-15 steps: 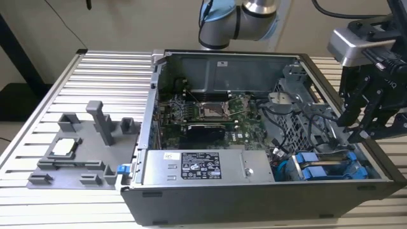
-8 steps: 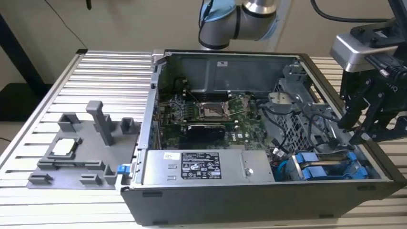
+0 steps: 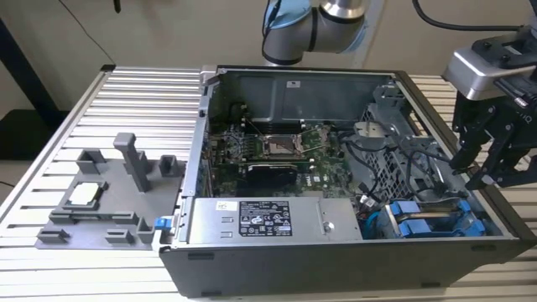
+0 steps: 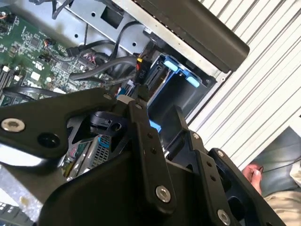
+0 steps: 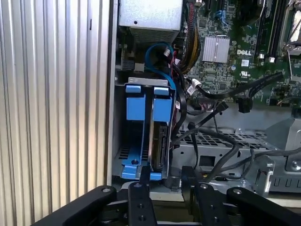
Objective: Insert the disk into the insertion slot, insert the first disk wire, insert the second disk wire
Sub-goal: 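Insert the first disk wire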
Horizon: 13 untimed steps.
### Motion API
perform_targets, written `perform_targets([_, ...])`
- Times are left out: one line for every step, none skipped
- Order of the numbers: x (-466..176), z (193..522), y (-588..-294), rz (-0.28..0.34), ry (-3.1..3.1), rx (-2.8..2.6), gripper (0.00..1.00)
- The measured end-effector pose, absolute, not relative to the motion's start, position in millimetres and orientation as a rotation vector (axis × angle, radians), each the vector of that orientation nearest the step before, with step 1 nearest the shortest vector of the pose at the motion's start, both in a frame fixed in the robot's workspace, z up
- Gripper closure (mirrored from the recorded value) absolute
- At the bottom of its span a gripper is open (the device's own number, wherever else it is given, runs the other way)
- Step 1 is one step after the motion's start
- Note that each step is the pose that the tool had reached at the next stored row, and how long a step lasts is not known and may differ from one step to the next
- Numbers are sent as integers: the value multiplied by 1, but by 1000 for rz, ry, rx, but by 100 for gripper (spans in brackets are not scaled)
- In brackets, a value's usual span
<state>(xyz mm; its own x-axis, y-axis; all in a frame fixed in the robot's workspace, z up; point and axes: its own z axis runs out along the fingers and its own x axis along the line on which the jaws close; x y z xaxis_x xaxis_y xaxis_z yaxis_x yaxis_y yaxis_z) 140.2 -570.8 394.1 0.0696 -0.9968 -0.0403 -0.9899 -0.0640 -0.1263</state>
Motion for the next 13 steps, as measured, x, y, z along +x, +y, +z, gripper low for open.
perform_targets([141, 394, -571, -75, 2057, -2201, 60])
perform_targets([141, 394, -571, -64, 2052, -2195, 60])
perform_targets([142, 394, -571, -54, 2047, -2189, 60])
perform_targets([143, 393, -571, -47, 2043, -2186, 60])
perform_targets([144, 392, -571, -44, 2039, -2187, 60])
perform_targets([145, 392, -570, -44, 2033, -2192, 60])
perform_targets([146, 391, -570, -43, 2028, -2197, 60])
perform_targets([148, 390, -570, -43, 2023, -2201, 60])
perform_targets([149, 390, -570, -42, 2018, -2205, 60])
perform_targets([149, 389, -570, -41, 2015, -2208, 60])
perform_targets([150, 389, -569, -40, 2012, -2209, 60])
perform_targets([150, 388, -568, -38, 2011, -2208, 60])
perform_targets([151, 388, -566, -36, 2010, -2208, 60])
